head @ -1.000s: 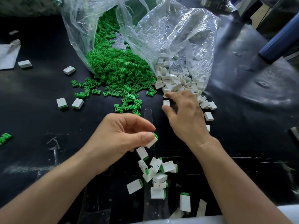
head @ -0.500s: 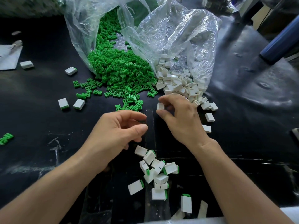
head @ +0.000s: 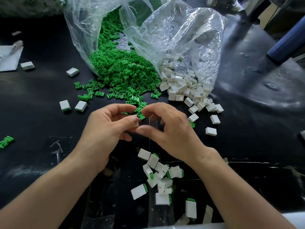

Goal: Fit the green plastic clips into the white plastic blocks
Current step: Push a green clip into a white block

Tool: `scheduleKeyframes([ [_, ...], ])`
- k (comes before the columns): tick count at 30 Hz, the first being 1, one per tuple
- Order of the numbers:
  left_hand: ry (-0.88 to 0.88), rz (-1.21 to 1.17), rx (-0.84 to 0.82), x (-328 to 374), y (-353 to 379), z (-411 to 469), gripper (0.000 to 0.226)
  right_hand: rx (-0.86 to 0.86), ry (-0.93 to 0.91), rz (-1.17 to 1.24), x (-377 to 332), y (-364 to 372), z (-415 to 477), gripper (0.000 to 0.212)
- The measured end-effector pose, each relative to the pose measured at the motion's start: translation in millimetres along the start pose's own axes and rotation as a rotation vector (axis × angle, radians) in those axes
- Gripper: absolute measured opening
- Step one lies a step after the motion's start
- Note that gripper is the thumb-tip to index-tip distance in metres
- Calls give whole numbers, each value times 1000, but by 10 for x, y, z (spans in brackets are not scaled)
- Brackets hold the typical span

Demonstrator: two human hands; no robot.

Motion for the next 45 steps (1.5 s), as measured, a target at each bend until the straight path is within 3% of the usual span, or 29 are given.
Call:
scheduleKeyframes([
  [4,10,-116,30,24,-9,7,18,-129,83,-201,110,69,15,39],
  [9,-4,-173,15,30,25,-4,18,-220,25,-397,91,147,23,45],
  [15,-1,-166,17,27,19,0,18,-169,28,-342,101,87,20,32],
  [19,3,-154,13,25,23,3,19,-143,53,-314,116,73,19,31],
  [24,-1,-146,5,32,25,-3,19,-110,87,-331,146,97,31,46],
  [30,-34,-134,0,15,19,4,21,-144,114,-337,209,113,48,27],
  [35,-56,-135,-20,-5,24,0,21,-142,112,-338,186,107,38,41],
  [45,-110,-178,-17,-28,43,-1,16,-86,82,-263,115,106,33,26],
])
Point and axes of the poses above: each hand's wrist, its own z-axis towards the middle knuckle, its own y-axis out of the palm, x = y × z, the point moved 4 cm from there along z, towards the middle knuckle, and after that the axes turned 14 degrees about -z, right-handed, at the moved point
